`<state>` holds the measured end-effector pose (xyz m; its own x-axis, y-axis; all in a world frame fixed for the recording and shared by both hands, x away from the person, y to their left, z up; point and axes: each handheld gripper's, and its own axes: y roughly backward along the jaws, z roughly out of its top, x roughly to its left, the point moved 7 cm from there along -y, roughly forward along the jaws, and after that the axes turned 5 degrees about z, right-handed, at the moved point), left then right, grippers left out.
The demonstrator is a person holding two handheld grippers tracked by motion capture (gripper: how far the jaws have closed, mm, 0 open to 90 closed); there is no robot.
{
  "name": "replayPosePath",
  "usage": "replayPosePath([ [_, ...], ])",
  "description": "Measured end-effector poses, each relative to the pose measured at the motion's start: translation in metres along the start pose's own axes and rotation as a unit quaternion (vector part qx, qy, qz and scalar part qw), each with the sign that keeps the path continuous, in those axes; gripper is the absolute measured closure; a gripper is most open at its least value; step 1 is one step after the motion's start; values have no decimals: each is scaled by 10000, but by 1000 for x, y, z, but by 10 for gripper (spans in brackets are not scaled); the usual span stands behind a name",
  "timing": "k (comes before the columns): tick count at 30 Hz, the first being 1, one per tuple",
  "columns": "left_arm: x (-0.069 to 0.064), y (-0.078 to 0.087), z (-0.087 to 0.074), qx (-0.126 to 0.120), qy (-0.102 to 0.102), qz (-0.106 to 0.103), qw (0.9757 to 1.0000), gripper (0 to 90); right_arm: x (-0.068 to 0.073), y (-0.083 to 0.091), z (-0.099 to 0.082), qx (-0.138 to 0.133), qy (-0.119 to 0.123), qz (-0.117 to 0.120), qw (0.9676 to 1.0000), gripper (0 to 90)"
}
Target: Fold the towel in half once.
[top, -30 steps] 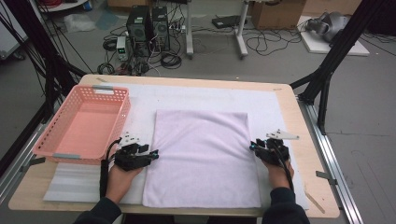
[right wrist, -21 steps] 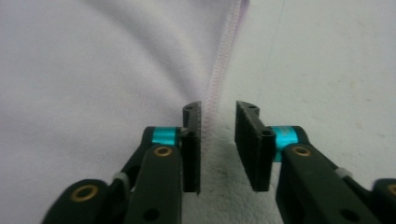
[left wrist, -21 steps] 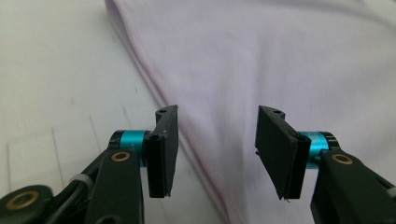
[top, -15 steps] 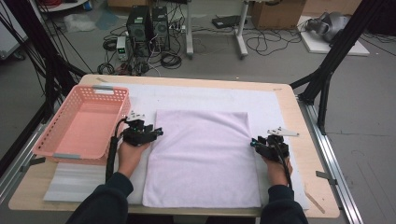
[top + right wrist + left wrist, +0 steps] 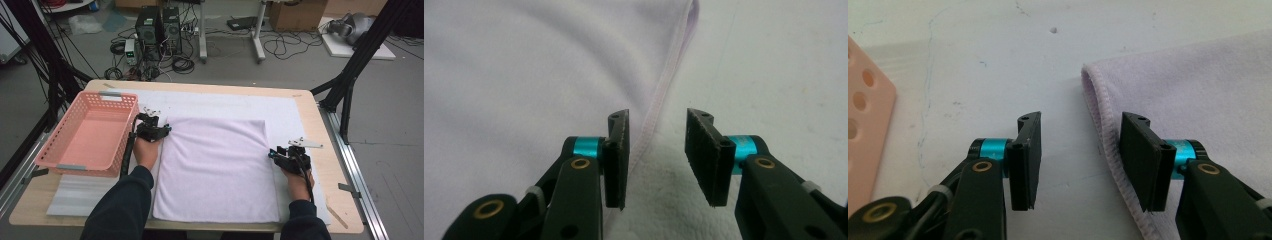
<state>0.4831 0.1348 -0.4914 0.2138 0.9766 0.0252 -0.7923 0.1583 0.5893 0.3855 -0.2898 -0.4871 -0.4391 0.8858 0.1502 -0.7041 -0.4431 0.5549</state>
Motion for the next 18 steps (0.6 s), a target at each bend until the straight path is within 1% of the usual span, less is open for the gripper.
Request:
replayPosePath([
  [1,0,1,1,-60,41,-120,9999,495,-2,-1,2,-23,19,1,10000,599],
  [2,0,1,3,-154,138,-241,9995,482,-4,-3,4,-33,55,-19,10000,591],
  [4,1,0,7,-327,373,-427,9979,474,-9,-9,11,3,180,-83,9998,558],
  [5,2,-1,9,-385,470,-476,9970,477,-11,-14,16,14,239,-109,9997,520],
  [6,2,-4,10,-290,532,-546,9967,475,-14,-20,21,40,312,-148,9994,469],
  [7,1,-9,10,-163,560,-630,9963,453,-16,-26,26,50,369,-133,9992,422],
  [9,-3,-17,13,69,512,-752,9958,431,-19,-40,35,191,319,-52,9993,354],
  [10,-4,-21,15,162,528,-781,9954,432,-20,-48,39,234,288,-47,9993,352],
  [11,-3,-24,18,160,554,-778,9953,432,-21,-55,42,286,233,-63,9993,351],
  [12,-2,-27,20,143,651,-763,9949,447,-22,-62,45,323,221,-103,9992,351],
  [13,-1,-29,21,114,761,-768,9941,464,-23,-69,48,376,208,-165,9989,352],
  [14,1,-31,21,101,830,-795,9933,504,-24,-76,50,415,139,-198,9988,361],
  [15,3,-31,21,93,934,-806,9923,545,-24,-81,53,371,119,-228,9990,383],
  [16,4,-31,20,120,981,-871,9913,609,-25,-87,55,378,145,-262,9988,400],
  [17,5,-31,18,178,946,-916,9911,760,-26,-92,56,482,207,-336,9981,408],
  [18,5,-31,19,177,891,-861,9921,823,-26,-95,58,477,191,-363,9980,457],
])
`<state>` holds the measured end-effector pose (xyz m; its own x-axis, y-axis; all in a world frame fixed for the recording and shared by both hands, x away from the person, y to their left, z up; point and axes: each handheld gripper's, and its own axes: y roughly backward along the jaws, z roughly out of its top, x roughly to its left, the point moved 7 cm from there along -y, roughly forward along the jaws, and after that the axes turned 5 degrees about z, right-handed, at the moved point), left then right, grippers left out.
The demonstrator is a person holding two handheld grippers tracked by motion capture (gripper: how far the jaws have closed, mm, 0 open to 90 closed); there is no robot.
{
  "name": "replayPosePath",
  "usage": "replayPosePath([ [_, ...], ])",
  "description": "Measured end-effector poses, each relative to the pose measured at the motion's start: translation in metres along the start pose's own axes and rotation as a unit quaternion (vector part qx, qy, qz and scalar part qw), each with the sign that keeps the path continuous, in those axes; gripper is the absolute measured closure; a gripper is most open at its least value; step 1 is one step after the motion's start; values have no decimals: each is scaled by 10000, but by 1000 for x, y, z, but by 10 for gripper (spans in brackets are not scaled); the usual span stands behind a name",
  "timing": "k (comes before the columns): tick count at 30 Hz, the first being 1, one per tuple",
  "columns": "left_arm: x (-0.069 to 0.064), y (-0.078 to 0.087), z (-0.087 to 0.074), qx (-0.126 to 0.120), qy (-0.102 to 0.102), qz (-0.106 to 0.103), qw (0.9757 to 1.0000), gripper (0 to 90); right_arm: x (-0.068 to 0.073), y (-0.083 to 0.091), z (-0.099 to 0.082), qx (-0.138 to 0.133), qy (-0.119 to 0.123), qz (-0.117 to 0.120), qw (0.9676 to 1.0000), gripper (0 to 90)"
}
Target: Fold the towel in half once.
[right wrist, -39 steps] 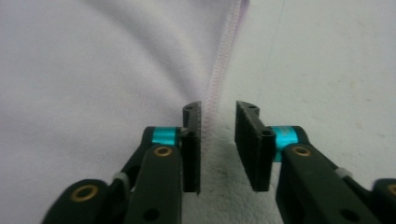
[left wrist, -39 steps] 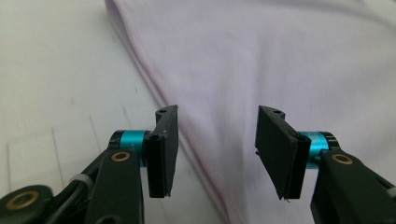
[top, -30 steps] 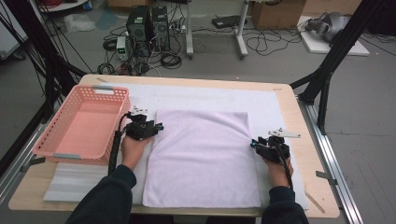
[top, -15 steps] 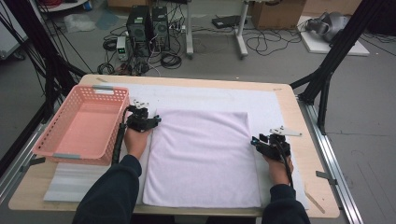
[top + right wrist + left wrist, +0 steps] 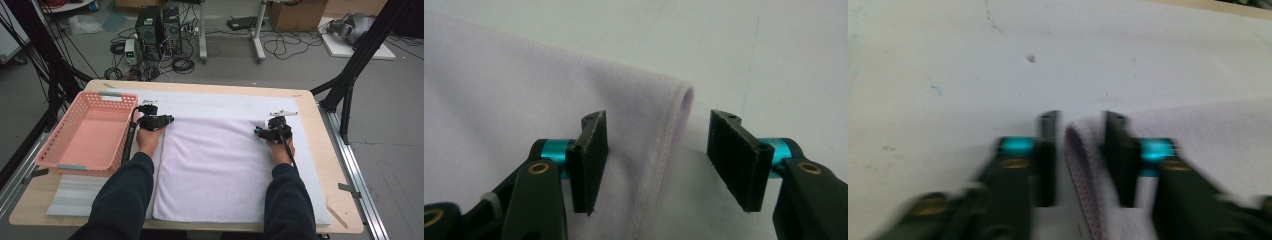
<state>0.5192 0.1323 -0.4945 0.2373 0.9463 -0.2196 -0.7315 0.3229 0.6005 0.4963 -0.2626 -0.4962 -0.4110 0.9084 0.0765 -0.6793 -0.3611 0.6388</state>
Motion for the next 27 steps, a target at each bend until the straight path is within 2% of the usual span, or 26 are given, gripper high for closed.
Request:
replayPosePath([
  [1,0,1,0,-2,-116,59,9999,851,-1,-1,2,-36,-8,-61,10000,536],
  [2,0,1,0,-20,-192,136,9997,857,-4,-2,3,-61,47,-236,9997,594],
  [3,-2,1,0,-41,-311,225,9993,858,-8,-1,4,-85,56,-505,9987,598],
  [5,-4,1,0,-59,-479,389,9981,851,-15,1,2,-133,-178,-784,9967,572],
  [6,-2,1,0,-62,-497,489,9975,811,-16,1,2,-138,-235,-808,9964,567],
  [8,1,3,1,-118,-570,684,9960,692,-17,3,3,-116,-86,-865,9961,560],
  [10,0,7,1,-111,-774,672,9947,612,-19,7,4,-162,-211,-788,9965,547],
  [12,-4,11,3,-131,-864,498,9949,558,-21,15,4,-309,-237,-662,9970,539],
  [14,-13,16,4,-168,-846,221,9960,533,-21,25,4,-403,-262,-527,9975,514],
  [17,-30,25,7,-235,-759,-212,9966,469,-20,44,3,-526,-112,-356,9979,482],
  [18,-35,28,8,-256,-794,-361,9959,463,-17,50,2,-566,-153,-184,9981,469],
  [20,-46,36,9,-301,-800,-666,9941,408,-14,61,1,-513,-30,-33,9987,402],
  [21,-51,39,10,-342,-827,-810,9927,389,-10,67,0,-524,-36,115,9986,405],
  [22,-55,44,11,-390,-850,-904,9915,368,-6,73,-1,-534,94,247,9982,407],
  [24,-60,54,12,-678,-781,-1076,9888,348,1,86,-5,-508,321,365,9975,391],
  [27,-62,67,7,-744,-752,-1190,9872,294,9,101,-17,-475,443,572,9963,342],
])
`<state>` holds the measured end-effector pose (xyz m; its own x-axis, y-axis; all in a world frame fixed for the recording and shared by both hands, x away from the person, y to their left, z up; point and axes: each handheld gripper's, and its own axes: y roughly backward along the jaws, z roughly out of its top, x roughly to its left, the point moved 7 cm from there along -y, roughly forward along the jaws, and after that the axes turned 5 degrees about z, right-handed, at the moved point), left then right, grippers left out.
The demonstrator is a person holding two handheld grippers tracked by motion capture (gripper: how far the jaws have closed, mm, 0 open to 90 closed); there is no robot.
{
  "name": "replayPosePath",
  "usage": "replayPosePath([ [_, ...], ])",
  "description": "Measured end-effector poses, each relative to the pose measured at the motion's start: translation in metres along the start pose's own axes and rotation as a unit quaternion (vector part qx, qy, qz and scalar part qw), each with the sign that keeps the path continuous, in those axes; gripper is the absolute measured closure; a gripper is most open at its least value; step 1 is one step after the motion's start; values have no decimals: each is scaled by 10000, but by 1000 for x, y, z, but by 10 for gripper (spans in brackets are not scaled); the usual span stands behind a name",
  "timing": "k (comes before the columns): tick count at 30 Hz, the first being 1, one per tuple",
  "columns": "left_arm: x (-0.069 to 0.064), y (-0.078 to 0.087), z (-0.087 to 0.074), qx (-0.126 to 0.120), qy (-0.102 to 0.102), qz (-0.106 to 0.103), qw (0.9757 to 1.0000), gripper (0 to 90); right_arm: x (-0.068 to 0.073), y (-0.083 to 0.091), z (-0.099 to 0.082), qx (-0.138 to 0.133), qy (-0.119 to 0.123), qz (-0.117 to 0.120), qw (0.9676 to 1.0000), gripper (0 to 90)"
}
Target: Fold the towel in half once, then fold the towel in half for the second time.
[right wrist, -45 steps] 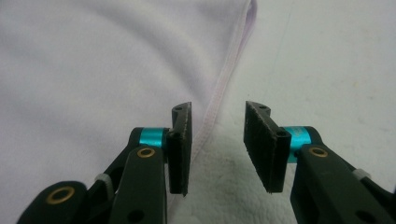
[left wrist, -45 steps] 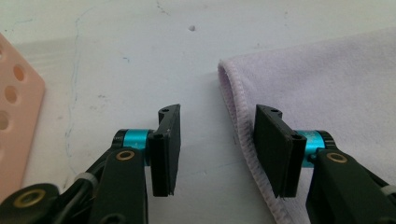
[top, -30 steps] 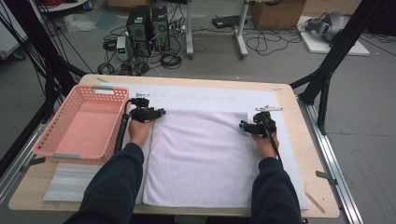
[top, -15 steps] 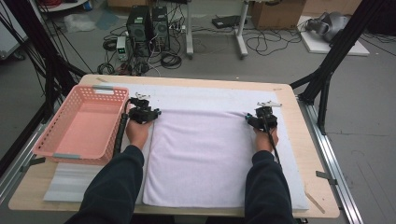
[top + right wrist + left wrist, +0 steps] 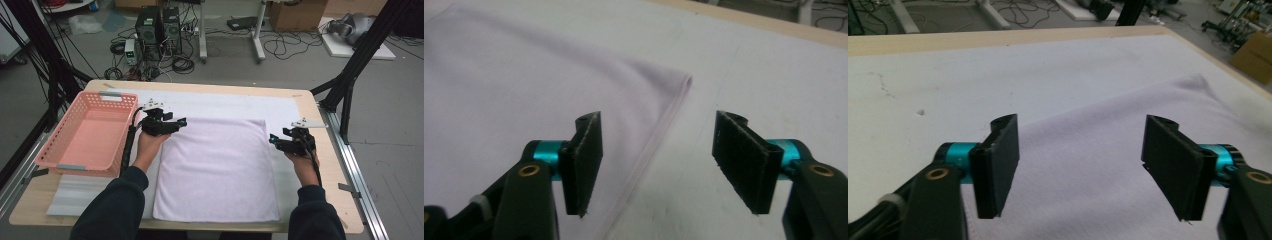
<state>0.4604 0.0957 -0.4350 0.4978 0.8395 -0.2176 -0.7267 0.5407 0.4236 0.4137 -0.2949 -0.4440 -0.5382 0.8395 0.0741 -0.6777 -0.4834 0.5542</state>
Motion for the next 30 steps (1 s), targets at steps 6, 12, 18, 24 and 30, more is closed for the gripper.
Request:
replayPosePath([
  [6,-12,27,-9,-360,-62,-117,9993,205,13,22,-23,-99,117,138,9998,235],
  [12,-15,41,-19,-451,-597,-223,9970,276,25,20,-43,98,287,213,9993,190],
  [18,-14,43,-25,-488,-704,-221,9961,258,29,19,-38,-28,276,174,9995,179],
  [24,-12,44,-24,-461,-546,-195,9973,215,33,17,-38,30,312,235,9992,179],
  [30,-6,40,-23,-441,-477,-90,9978,199,32,15,-34,21,286,246,9993,179],
])
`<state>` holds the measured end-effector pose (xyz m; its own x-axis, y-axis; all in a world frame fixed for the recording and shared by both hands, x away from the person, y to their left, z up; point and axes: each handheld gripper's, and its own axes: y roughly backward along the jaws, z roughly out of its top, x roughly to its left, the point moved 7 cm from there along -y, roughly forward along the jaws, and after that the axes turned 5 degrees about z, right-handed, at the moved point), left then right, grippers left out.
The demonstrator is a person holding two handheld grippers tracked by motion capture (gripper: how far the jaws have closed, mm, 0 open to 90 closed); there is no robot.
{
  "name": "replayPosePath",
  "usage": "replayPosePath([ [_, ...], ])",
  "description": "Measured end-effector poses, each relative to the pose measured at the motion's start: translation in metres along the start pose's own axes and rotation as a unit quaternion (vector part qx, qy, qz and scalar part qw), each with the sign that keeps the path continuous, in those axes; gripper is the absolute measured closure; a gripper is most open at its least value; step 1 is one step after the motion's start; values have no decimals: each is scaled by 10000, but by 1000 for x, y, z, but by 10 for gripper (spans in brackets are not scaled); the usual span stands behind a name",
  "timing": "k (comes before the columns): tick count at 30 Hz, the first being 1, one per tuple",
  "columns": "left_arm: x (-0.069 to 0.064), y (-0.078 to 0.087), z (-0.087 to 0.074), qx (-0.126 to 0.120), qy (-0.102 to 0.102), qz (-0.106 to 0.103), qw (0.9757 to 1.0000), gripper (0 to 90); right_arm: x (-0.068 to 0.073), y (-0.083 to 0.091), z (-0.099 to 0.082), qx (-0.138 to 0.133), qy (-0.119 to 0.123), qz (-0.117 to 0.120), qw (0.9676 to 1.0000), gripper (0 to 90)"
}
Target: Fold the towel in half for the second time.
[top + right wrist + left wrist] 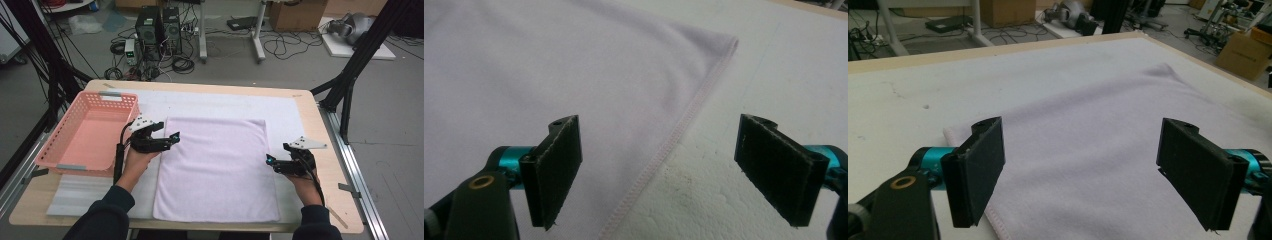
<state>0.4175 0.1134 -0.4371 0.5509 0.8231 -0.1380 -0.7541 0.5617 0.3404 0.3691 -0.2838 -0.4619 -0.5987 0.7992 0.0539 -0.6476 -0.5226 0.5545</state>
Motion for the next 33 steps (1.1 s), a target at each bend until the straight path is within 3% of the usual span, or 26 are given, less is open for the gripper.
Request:
replayPosePath([
  [3,6,-4,1,153,47,93,9998,198,-2,-6,3,52,32,0,10000,179],
  [6,12,-8,7,159,98,117,9998,199,-5,-14,7,125,2,21,9999,179],
  [12,25,-26,10,386,223,212,9988,217,-12,-32,16,394,-206,205,9988,209],
  [16,38,-44,1,762,373,441,9954,243,-19,-42,22,410,-313,187,9985,208],
  [19,48,-56,-5,976,310,583,9930,259,-22,-44,24,359,-395,164,9984,208],
  [21,56,-62,-10,991,295,781,9916,287,-24,-45,24,340,-432,139,9984,209],
  [25,70,-71,-24,1320,479,1180,9830,341,-30,-44,23,306,-526,88,9981,211],
  [27,72,-74,-21,1346,366,1262,9822,372,-33,-45,22,263,-578,48,9980,211],
  [30,71,-79,-21,1478,25,1373,9794,437,-38,-48,20,296,-615,-30,9977,212],
  [33,70,-81,-20,1396,-60,1269,9820,532,-44,-56,18,404,-679,-115,9968,220],
])
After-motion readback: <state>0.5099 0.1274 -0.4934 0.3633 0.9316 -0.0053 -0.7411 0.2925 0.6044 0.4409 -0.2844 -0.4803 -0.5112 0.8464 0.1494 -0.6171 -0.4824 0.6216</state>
